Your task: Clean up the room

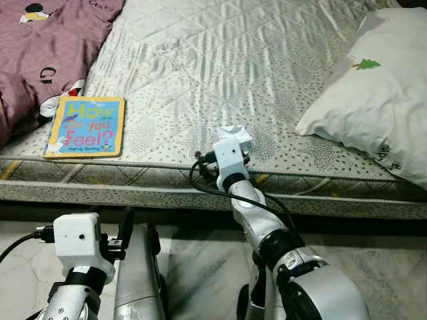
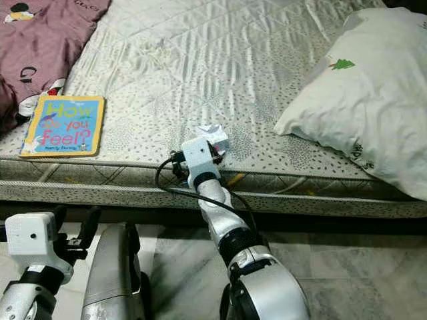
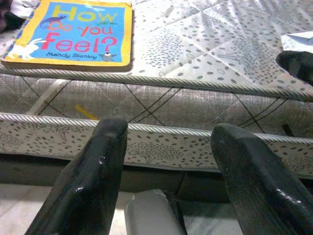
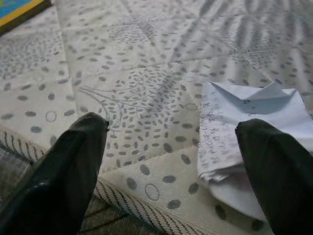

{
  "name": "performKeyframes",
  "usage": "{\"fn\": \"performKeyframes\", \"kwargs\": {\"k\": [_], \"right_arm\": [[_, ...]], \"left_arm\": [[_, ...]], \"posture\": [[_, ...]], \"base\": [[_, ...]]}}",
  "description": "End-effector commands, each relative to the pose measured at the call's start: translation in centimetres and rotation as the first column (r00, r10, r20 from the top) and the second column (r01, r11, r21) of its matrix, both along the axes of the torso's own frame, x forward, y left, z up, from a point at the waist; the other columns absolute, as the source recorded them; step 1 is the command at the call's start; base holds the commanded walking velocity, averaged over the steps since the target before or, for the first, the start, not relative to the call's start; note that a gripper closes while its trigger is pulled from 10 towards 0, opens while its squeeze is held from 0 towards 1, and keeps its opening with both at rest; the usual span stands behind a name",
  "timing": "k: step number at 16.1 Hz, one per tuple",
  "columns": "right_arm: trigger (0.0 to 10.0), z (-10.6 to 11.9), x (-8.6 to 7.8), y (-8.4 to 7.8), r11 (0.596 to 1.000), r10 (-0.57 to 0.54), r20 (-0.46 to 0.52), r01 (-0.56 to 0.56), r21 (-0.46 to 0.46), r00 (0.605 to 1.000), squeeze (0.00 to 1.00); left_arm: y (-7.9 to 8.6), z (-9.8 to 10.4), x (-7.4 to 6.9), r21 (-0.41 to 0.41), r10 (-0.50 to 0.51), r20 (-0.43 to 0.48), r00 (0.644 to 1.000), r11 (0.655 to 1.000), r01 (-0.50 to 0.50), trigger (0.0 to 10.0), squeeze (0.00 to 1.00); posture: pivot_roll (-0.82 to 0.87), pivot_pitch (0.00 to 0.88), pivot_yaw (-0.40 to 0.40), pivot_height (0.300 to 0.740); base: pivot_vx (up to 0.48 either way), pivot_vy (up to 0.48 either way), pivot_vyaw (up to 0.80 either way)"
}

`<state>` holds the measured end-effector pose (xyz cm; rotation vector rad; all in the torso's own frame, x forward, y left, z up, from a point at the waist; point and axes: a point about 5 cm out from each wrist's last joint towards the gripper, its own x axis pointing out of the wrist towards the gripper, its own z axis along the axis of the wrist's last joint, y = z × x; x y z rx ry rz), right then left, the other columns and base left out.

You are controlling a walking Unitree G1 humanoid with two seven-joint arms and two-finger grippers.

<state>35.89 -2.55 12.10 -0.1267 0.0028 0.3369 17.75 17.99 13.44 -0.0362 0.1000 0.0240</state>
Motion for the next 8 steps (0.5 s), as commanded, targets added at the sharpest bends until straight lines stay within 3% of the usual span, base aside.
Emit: {"fn": "performKeyframes", "kwargs": {"k": [1, 5, 8], "right_arm": [[10.0, 0.3, -0.6, 2.0, 0.996, 0.035, -0.005, -0.034, 0.083, 0.999, 0.00], [10.0, 1.1, 0.0, 1.3, 0.995, -0.013, 0.024, 0.010, 0.102, 1.000, 0.00], [10.0, 1.7, 0.2, 1.2, 0.991, -0.034, 0.038, 0.029, 0.130, 0.999, 0.00]], "left_arm": [[0.0, -0.1, -0.3, 0.003, 0.008, -0.010, 1.000, 1.000, -0.008, 10.0, 0.00], [-0.2, 0.1, -0.3, -0.004, -0.003, 0.005, 1.000, 1.000, 0.003, 10.0, 0.00], [-0.4, 0.2, -1.2, -0.011, 0.004, -0.014, 1.000, 1.000, -0.004, 10.0, 0.00]], "posture": [[0.25, 0.286, -0.060, 0.523], [0.25, 0.292, -0.063, 0.523], [0.25, 0.320, -0.059, 0.523]], "base": [[0.000, 0.000, 0.00], [0.000, 0.000, 0.00], [0.000, 0.000, 0.00]]}}
